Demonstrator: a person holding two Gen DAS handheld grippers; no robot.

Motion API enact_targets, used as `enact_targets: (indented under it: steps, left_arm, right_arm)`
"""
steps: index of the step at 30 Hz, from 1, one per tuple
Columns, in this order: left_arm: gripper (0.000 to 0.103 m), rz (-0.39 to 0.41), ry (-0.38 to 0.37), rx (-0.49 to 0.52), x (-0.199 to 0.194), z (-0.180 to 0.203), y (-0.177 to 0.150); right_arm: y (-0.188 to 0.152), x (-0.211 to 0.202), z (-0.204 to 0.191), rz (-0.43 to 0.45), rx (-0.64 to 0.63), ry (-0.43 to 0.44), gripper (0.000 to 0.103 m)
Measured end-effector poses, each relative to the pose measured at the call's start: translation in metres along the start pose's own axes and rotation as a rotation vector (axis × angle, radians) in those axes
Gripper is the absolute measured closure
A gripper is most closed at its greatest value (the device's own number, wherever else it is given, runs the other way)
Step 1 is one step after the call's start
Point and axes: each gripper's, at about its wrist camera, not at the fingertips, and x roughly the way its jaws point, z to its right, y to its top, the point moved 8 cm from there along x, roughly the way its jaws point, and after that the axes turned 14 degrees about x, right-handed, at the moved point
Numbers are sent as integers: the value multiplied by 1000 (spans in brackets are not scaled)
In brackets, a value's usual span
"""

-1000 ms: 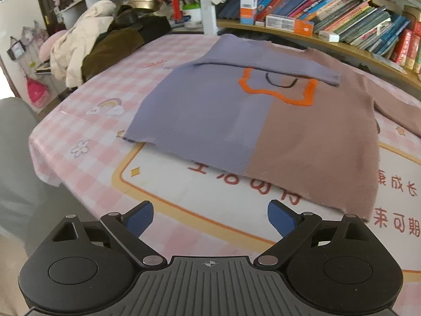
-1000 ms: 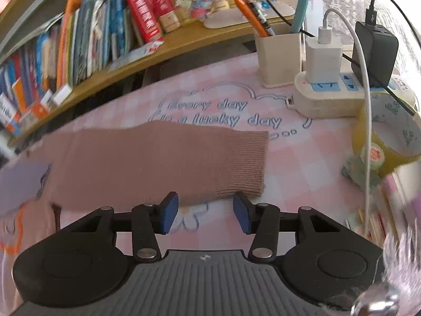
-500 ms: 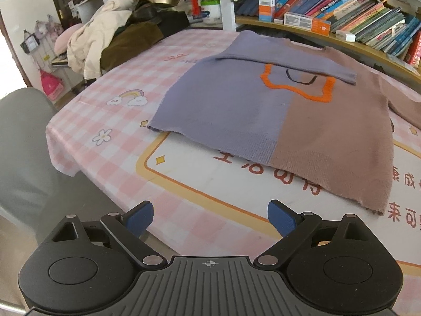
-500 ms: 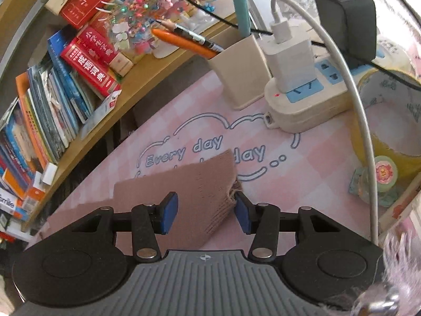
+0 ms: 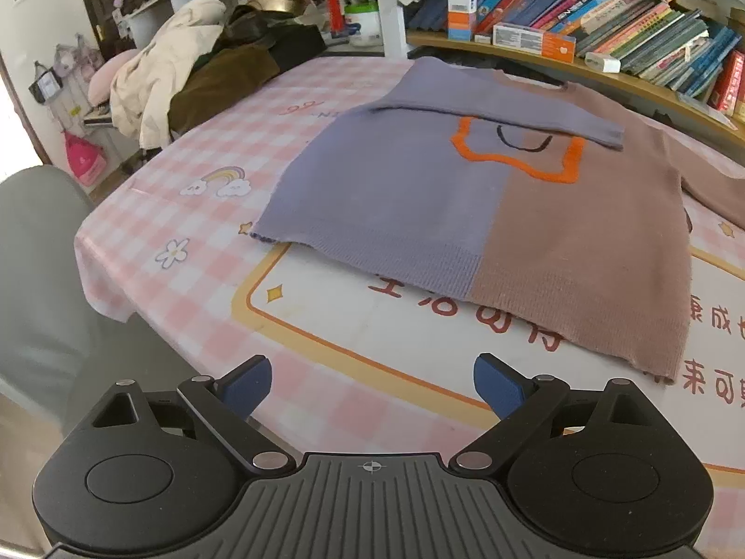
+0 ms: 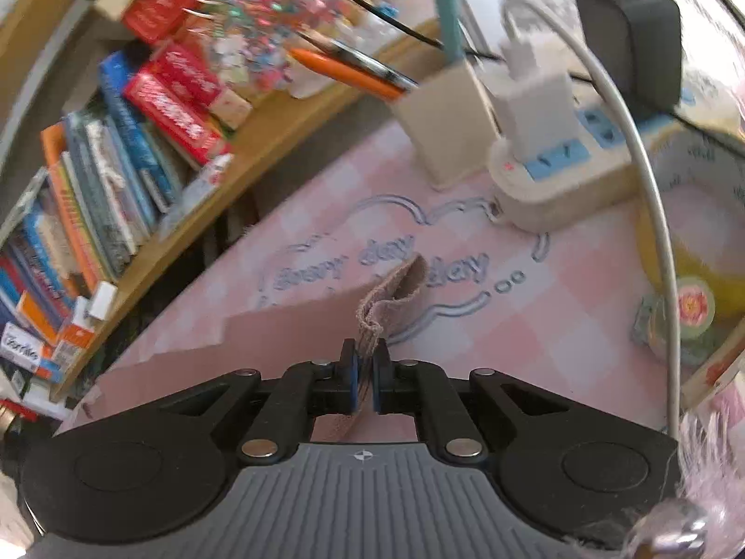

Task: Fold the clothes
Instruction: 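Lift the mauve sleeve and carry it across the sweater body with the right gripper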

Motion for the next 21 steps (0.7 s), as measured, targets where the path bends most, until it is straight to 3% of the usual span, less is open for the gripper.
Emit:
enact_targets:
  steps: [11, 21]
  left_arm:
    - [7, 66, -49, 54, 4, 13, 17]
    - [7, 170, -91, 91, 9, -3, 36]
  right_arm:
    - [-18, -46, -115, -39, -64, 312, 98]
    - [-76, -55, -229, -96, -181, 459, 98]
